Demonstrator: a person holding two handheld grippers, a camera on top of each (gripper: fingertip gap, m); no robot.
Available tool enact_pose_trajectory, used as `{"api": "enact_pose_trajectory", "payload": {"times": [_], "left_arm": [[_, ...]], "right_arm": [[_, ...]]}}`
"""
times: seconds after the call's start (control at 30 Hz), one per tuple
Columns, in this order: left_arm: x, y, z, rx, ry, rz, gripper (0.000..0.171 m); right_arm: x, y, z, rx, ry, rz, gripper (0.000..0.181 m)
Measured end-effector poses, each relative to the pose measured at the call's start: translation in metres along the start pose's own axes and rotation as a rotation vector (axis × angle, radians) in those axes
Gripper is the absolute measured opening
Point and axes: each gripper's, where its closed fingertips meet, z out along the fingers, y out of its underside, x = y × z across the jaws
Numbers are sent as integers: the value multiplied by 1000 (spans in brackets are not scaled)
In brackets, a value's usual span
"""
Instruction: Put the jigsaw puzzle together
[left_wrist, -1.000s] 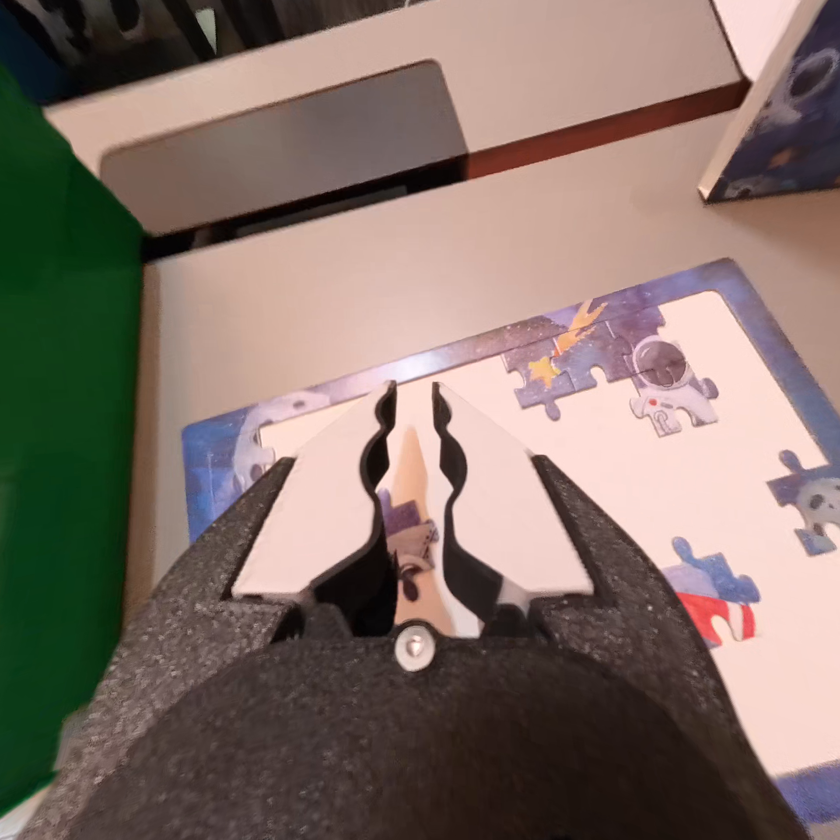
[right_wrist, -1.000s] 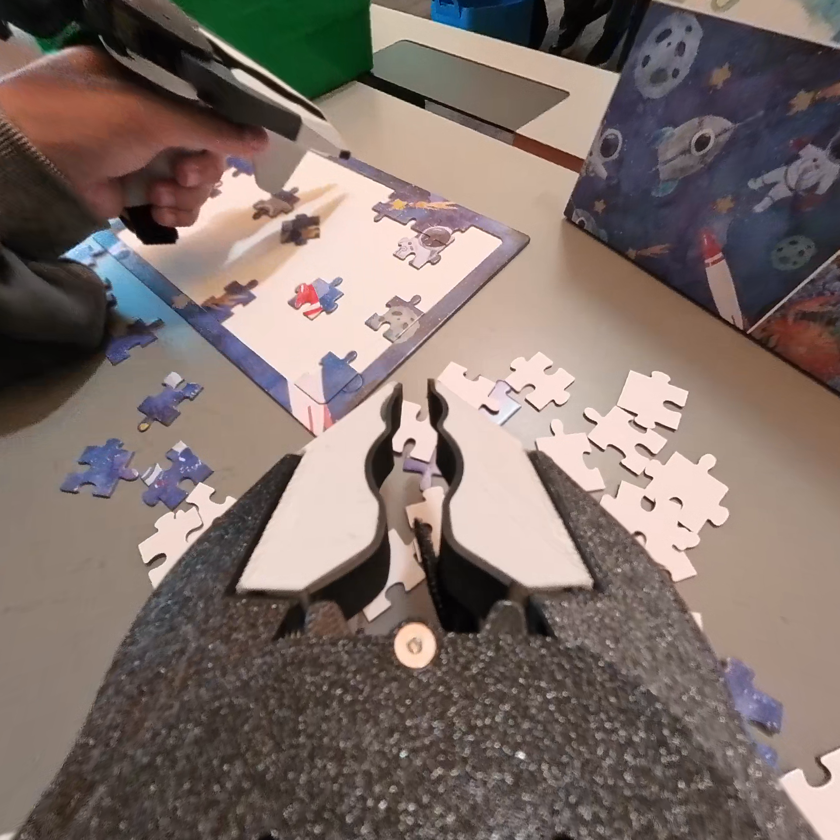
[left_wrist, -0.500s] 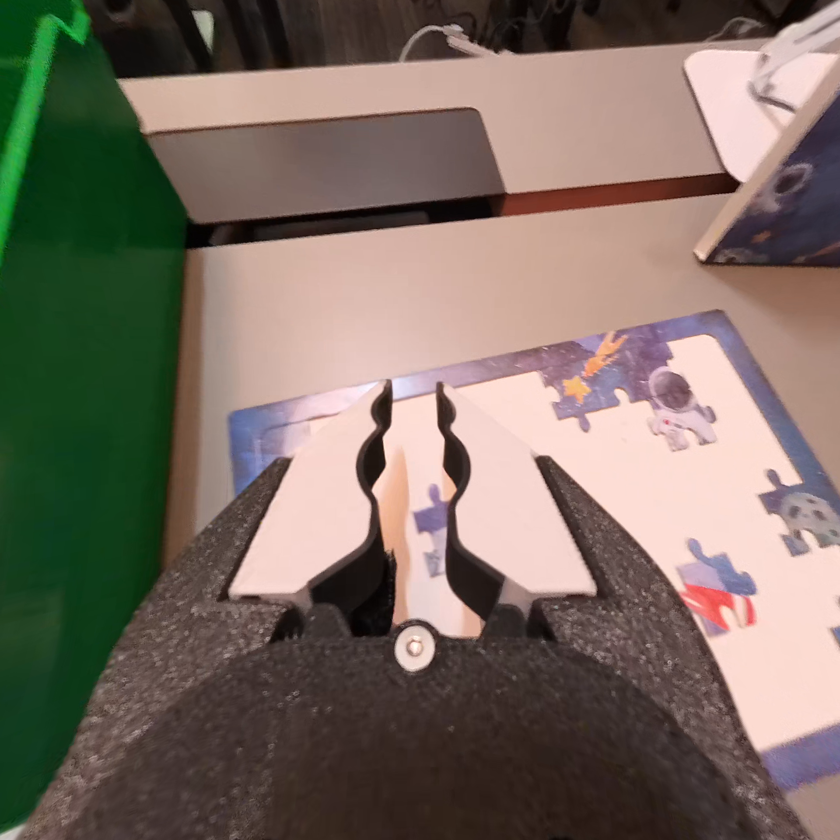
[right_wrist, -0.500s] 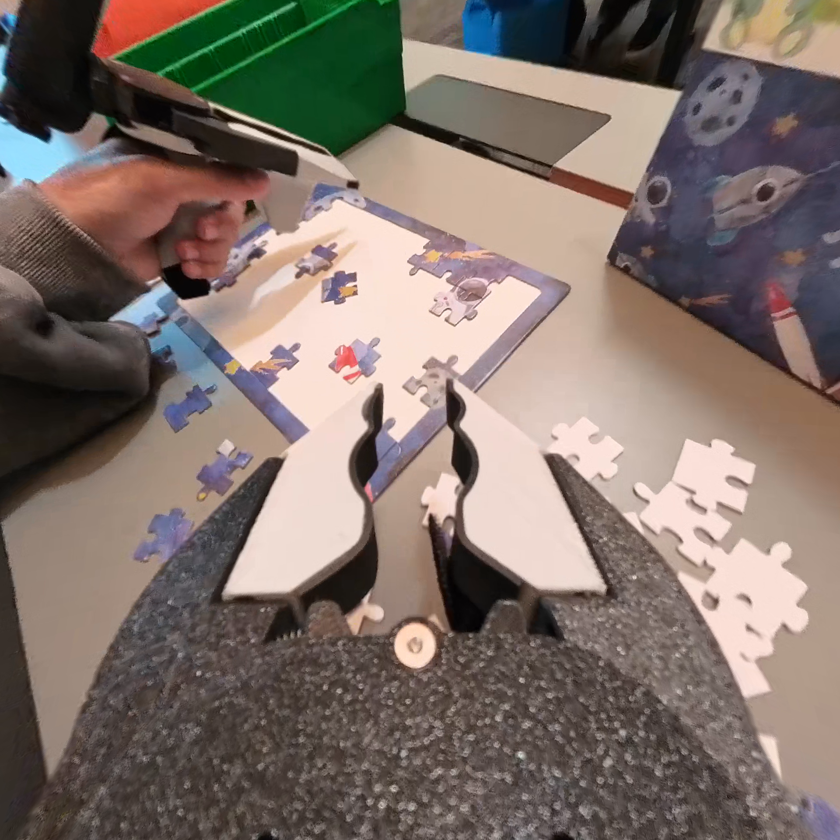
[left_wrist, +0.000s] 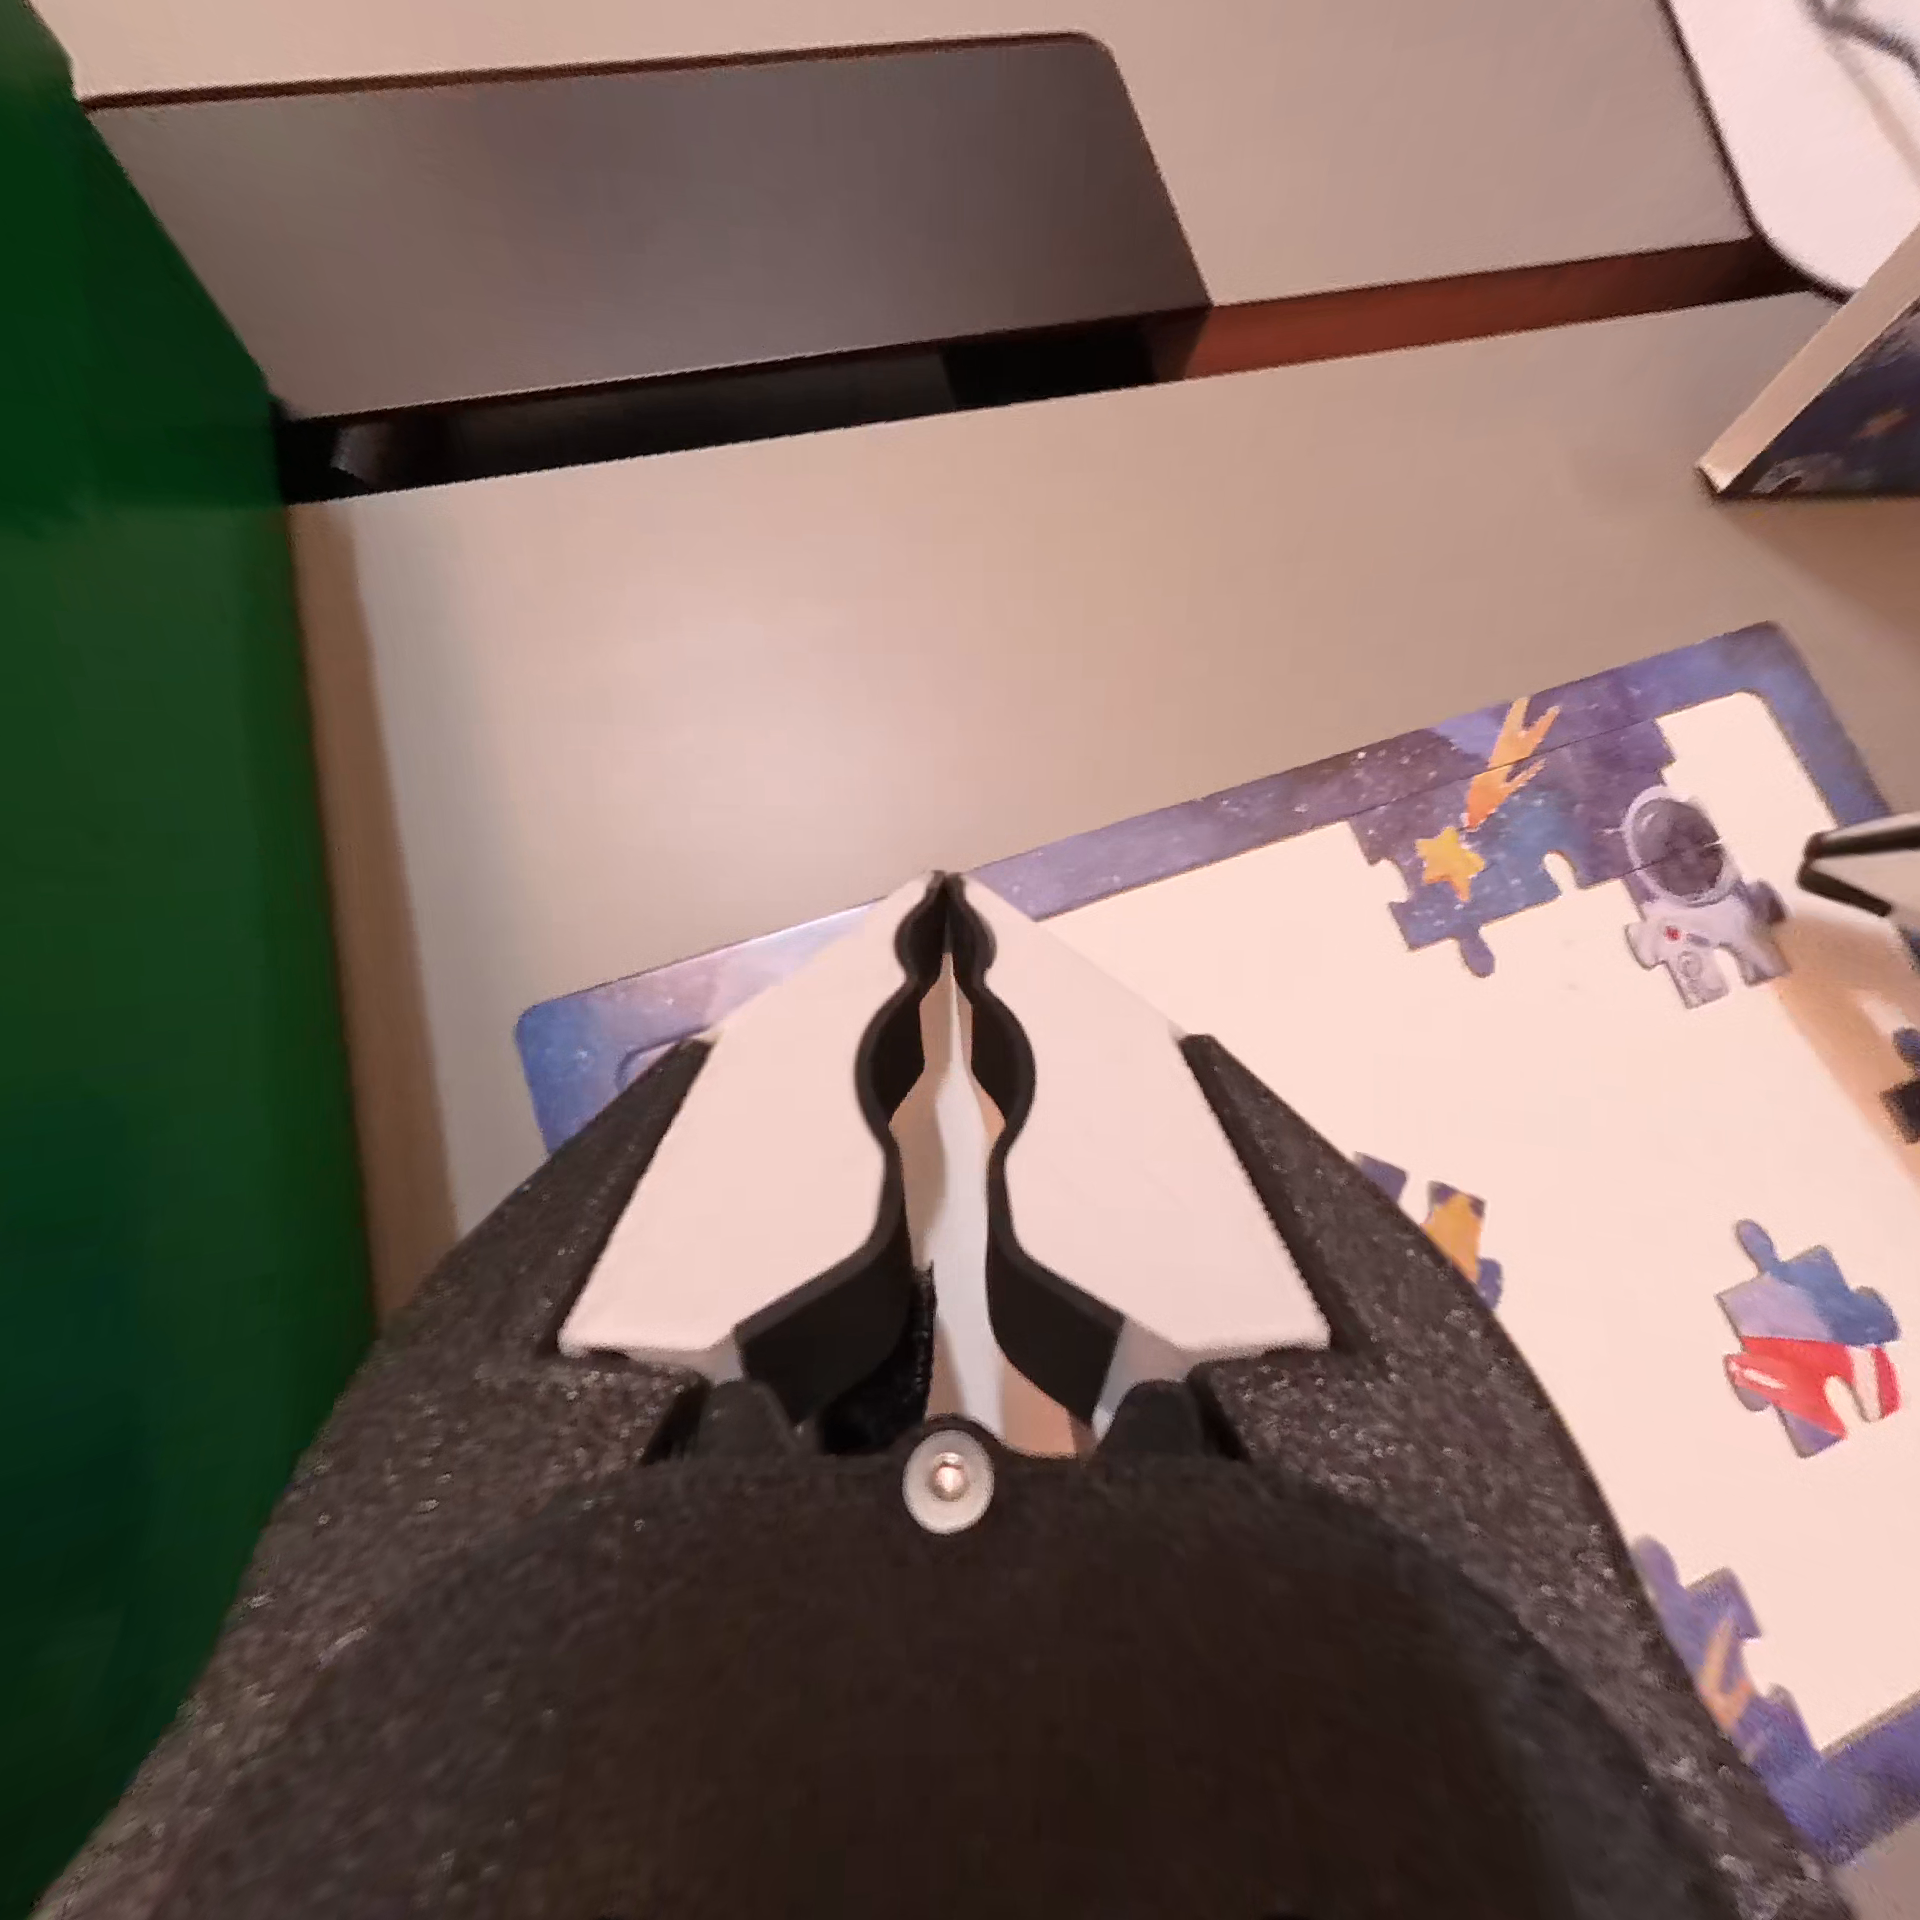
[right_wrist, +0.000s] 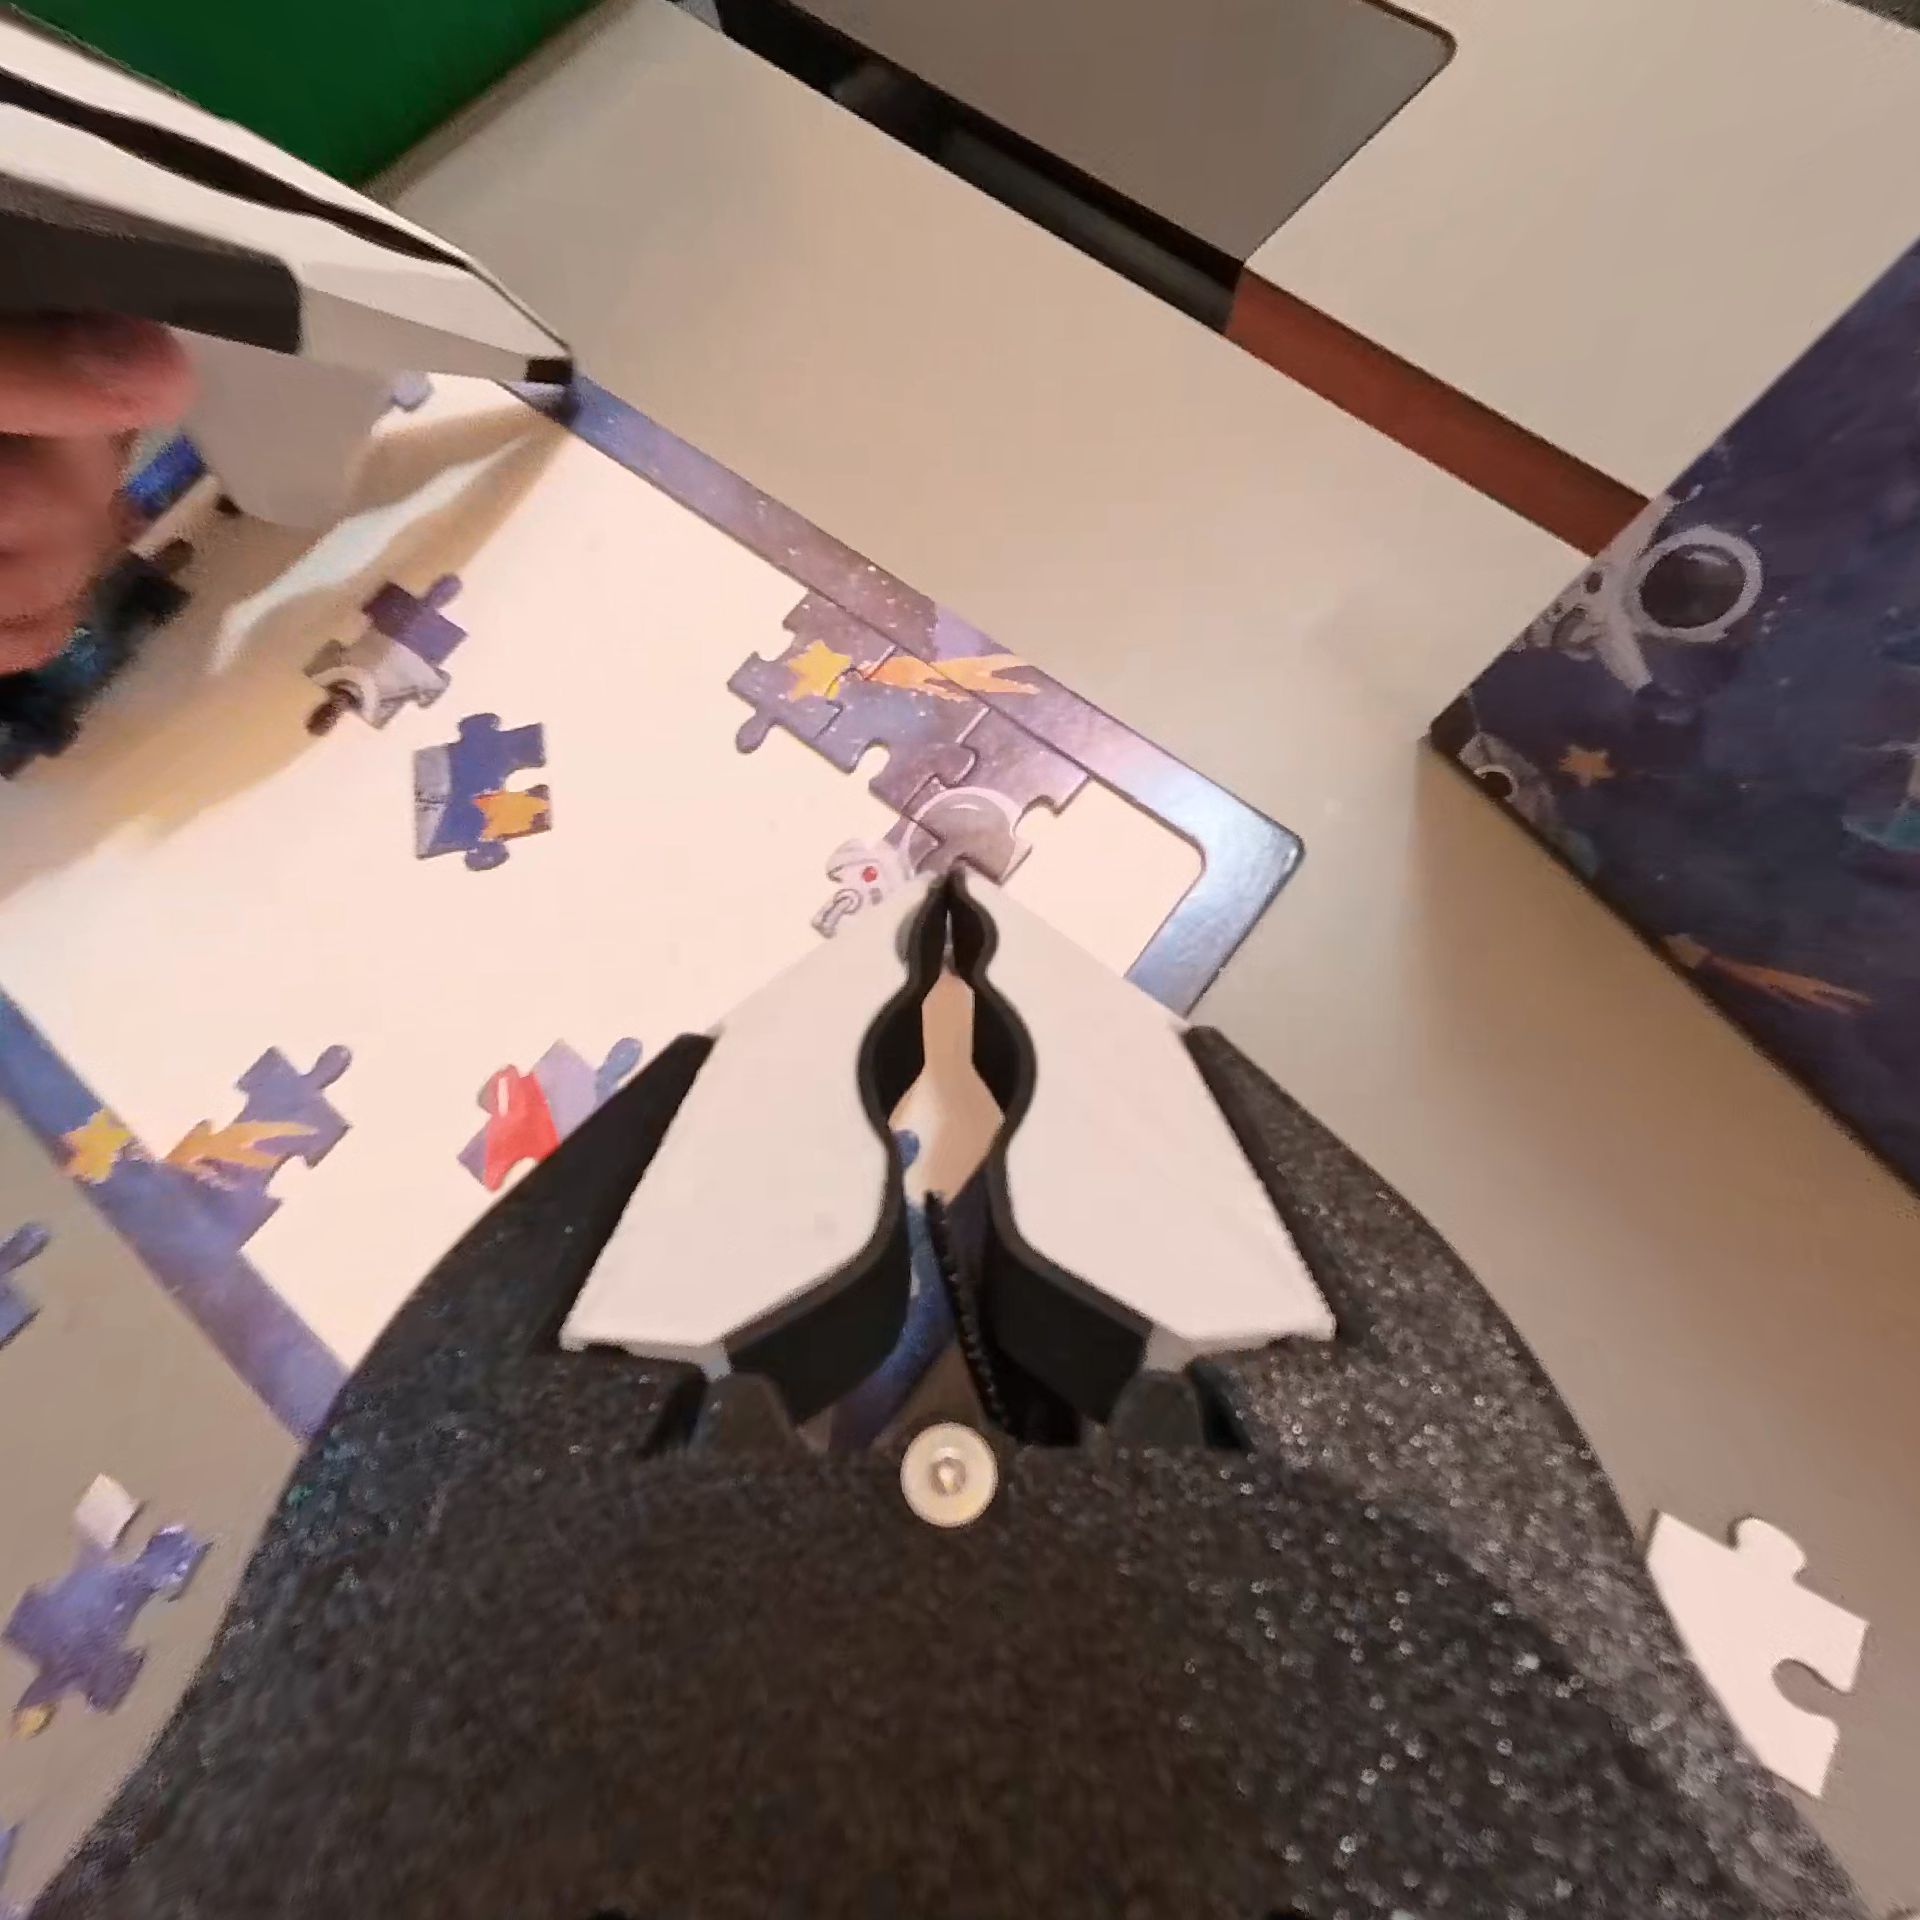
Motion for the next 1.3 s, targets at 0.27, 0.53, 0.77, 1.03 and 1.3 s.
{"api": "enact_pose_trajectory", "payload": {"times": [0.27, 0.53, 0.77, 1.03, 1.3], "left_arm": [[-1, 6, 3, -18, -20, 30, 0], [0, 5, 3, -7, 30, -18, 0], [0, 6, 3, -6, 25, -10, 0], [-3, 2, 0, 5, -15, -1, 0], [62, -4, 2, 18, 160, 65, 0]], "right_arm": [[20, 10, 10, -35, 86, 1, 0], [18, 5, 15, -55, 110, -45, 0], [20, 4, 14, -63, 111, -37, 0], [10, 2, 8, -55, 91, -68, 0], [48, 12, -3, -14, 179, 43, 0]]}}
